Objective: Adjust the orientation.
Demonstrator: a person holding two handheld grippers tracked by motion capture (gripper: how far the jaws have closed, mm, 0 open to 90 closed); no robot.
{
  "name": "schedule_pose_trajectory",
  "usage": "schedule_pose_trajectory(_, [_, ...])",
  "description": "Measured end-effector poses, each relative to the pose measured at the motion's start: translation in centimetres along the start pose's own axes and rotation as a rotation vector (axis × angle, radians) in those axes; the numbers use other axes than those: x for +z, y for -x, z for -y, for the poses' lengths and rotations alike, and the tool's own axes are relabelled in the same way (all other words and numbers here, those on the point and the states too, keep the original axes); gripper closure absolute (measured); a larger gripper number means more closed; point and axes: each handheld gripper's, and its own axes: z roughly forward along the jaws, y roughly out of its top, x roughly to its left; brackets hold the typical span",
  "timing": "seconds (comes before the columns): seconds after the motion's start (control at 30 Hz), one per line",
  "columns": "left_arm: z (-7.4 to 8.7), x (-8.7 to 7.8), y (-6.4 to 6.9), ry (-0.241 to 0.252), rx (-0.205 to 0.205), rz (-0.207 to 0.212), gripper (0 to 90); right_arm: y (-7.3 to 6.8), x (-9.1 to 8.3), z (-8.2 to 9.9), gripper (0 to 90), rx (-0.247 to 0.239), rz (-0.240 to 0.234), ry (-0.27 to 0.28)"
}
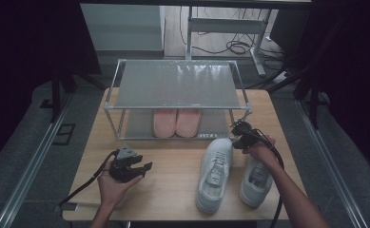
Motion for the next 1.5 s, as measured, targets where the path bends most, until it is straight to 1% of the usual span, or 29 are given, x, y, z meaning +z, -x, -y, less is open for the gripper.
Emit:
schedule_pose_trajectory(0.17, [0.0,0.0,0.0,0.003,0.004,-0.001,48.6,0.1,0.4,0.0,90.0,-0.004,0.006,-0.018])
schedule_pose_trajectory(0.23, [0.0,0.0,0.0,0.002,0.005,0.0,48.6,0.0,0.5,0.0,90.0,-0.008,0.001,-0.023])
schedule_pose_trajectory(0.37, [0.0,0.0,0.0,0.002,0.005,0.002,48.7,-0.3,0.6,-0.1,90.0,-0.024,0.014,-0.023])
schedule_pose_trajectory(0.47, [0.0,0.1,0.0,0.001,0.007,0.002,48.7,-0.3,0.6,-0.1,90.0,-0.024,0.012,-0.023])
schedule_pose_trajectory(0.6, [0.1,0.3,0.1,0.0,0.01,0.003,48.6,-0.2,0.6,-0.1,90.0,-0.037,0.013,-0.019])
schedule_pose_trajectory(0.8, [0.1,0.3,0.1,-0.003,0.011,0.004,48.6,-0.2,0.6,-0.2,90.0,-0.036,0.008,-0.026])
schedule_pose_trajectory(0.87, [0.1,0.3,0.1,-0.003,0.011,0.002,48.6,-0.3,0.6,-0.4,90.0,-0.035,-0.001,-0.02])
schedule_pose_trajectory(1.07, [0.1,0.4,0.1,-0.006,0.013,-0.002,48.7,-0.9,0.7,-1.1,90.0,-0.052,0.006,-0.014])
schedule_pose_trajectory(1.13, [0.1,0.3,0.1,-0.006,0.014,-0.002,48.7,-1.1,0.8,-1.4,90.0,-0.05,0.007,-0.014])
schedule_pose_trajectory(1.5, [0.2,0.4,0.1,-0.01,0.016,-0.001,48.8,-1.1,0.9,-1.6,90.0,-0.051,-0.006,-0.009])
